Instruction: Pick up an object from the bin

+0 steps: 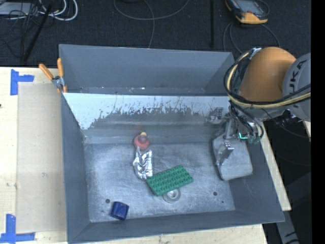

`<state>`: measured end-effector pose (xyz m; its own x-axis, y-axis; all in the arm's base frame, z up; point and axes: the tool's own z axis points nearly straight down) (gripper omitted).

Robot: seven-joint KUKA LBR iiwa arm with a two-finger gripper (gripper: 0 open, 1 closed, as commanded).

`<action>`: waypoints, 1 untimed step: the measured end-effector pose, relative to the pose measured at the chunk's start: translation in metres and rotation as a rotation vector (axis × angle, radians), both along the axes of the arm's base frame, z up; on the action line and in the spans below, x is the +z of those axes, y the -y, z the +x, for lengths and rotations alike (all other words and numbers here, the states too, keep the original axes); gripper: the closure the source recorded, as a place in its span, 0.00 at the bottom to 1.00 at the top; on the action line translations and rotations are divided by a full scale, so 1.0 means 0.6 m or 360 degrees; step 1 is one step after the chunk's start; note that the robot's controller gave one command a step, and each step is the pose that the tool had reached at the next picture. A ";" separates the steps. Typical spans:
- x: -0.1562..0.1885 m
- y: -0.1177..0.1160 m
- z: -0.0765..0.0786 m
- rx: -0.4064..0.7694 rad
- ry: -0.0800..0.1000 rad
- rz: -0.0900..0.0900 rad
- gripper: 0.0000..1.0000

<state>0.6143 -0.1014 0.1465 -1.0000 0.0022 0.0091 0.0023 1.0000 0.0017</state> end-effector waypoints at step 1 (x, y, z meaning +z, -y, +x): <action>-0.111 -0.143 -0.053 0.0208 0.0000 0.0006 0.00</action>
Offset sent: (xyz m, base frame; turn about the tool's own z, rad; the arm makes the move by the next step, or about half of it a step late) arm -0.0295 0.0809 -0.0624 -0.1230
